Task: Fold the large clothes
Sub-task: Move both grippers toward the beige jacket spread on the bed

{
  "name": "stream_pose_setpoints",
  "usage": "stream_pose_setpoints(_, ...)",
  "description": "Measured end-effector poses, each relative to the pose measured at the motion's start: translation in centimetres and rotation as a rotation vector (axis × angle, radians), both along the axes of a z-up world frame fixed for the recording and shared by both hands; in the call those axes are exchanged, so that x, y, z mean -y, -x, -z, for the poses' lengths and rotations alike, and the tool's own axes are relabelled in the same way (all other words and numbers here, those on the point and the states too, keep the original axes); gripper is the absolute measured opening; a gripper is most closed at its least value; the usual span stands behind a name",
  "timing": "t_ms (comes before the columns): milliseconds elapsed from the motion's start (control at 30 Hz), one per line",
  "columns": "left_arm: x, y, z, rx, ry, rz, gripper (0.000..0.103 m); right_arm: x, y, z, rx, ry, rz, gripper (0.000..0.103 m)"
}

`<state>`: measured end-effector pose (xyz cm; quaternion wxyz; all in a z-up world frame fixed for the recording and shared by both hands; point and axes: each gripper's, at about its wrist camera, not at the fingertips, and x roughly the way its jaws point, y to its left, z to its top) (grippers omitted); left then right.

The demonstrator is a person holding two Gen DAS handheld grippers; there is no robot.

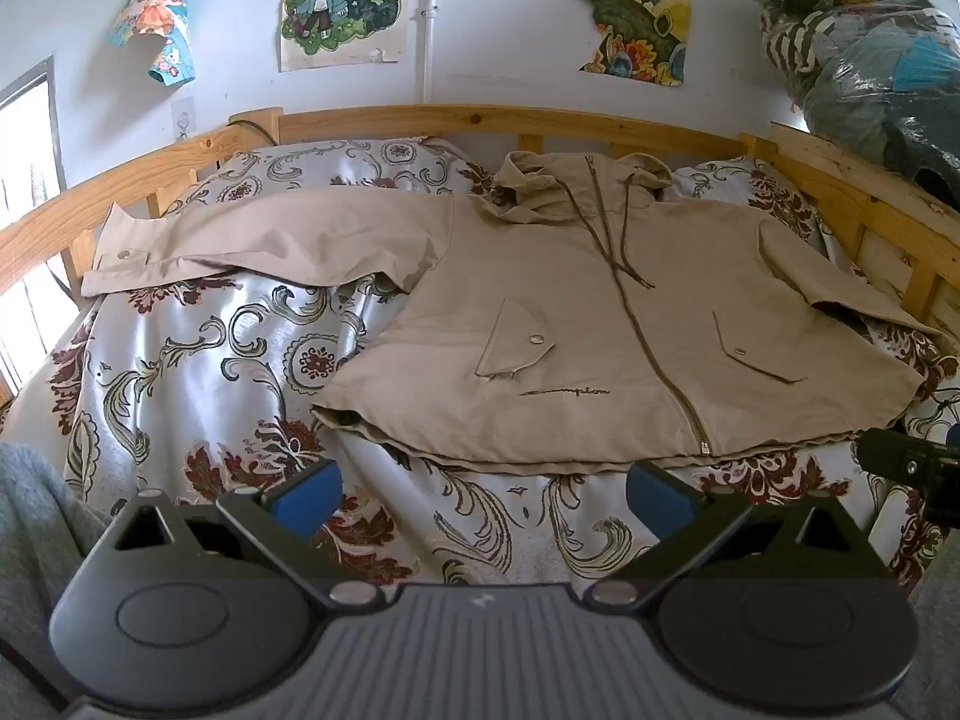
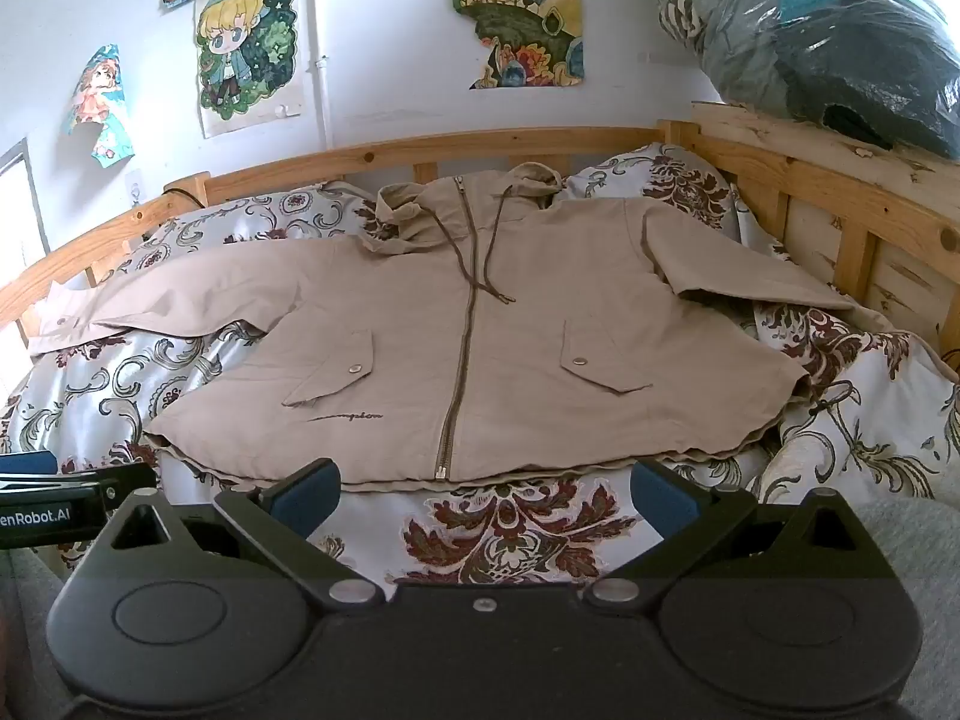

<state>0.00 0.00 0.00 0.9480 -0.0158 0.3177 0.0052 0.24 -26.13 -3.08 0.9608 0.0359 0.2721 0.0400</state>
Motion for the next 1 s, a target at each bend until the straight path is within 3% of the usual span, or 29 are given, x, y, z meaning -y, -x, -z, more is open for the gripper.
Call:
stream_pose_setpoints(733,0.1,0.0,0.2,-0.018,-0.003,-0.005,0.102,-0.1,0.0,0.2,-0.011,0.009,0.01,0.102)
stream_pose_setpoints(1000,0.0,-2.4,-1.4,-0.059,0.01,0.023,0.102,-0.4,-0.4,-1.4,-0.024,0.064,0.045,0.102)
